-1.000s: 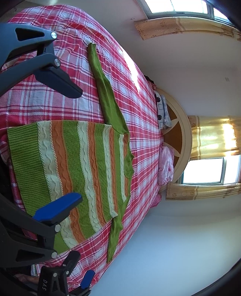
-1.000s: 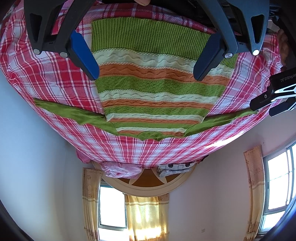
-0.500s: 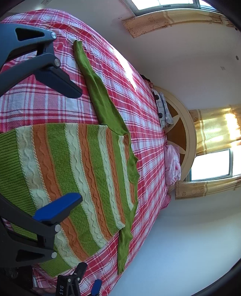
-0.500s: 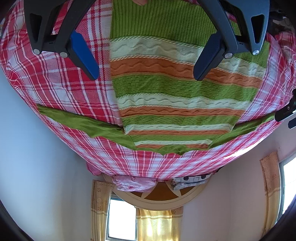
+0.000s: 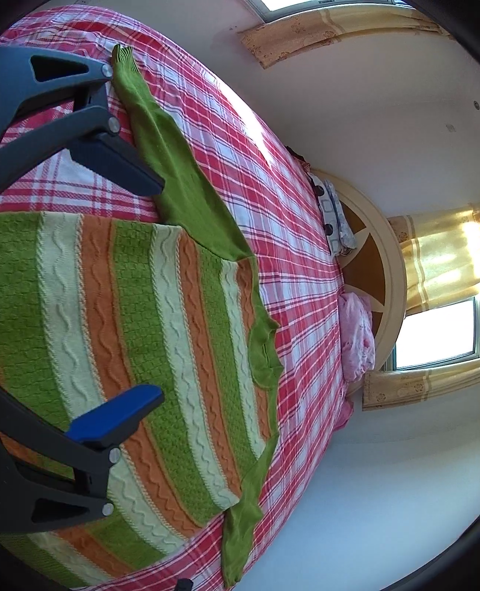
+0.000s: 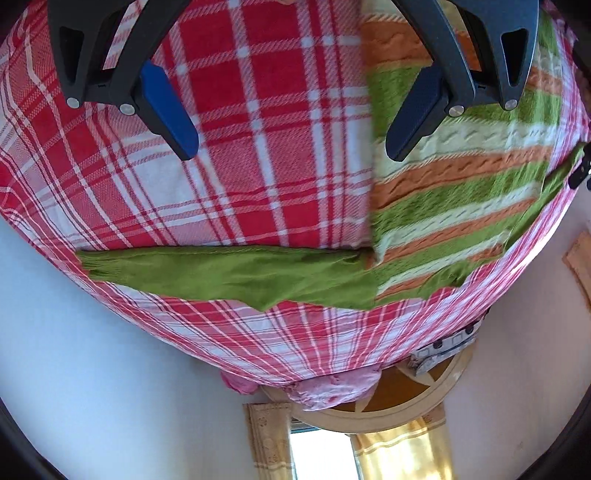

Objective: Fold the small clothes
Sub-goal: 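Move the right tool to the sweater sleeve cuff and grasp it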

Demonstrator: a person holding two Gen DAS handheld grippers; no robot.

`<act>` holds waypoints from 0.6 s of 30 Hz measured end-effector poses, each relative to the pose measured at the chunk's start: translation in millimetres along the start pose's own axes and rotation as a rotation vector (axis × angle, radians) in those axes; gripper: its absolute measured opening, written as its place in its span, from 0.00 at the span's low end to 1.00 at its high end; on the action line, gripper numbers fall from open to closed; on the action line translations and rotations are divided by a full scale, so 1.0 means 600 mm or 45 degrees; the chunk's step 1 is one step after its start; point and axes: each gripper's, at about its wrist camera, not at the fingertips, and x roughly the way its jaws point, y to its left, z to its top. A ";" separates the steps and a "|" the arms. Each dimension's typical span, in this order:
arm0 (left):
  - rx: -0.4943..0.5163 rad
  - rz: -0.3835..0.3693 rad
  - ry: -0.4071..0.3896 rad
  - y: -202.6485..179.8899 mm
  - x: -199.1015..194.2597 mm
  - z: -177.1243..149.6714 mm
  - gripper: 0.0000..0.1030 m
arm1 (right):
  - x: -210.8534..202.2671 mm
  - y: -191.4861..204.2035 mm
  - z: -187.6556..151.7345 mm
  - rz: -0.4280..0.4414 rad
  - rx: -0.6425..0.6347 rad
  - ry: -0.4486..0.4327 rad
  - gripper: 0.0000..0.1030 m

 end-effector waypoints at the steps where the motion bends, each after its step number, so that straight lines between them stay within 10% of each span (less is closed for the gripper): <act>1: -0.002 -0.001 0.000 -0.003 0.010 0.003 1.00 | 0.010 -0.019 0.012 -0.015 0.030 0.002 0.96; 18: -0.004 0.043 0.078 -0.026 0.158 0.040 1.00 | 0.092 -0.334 0.114 -0.137 0.629 0.014 0.50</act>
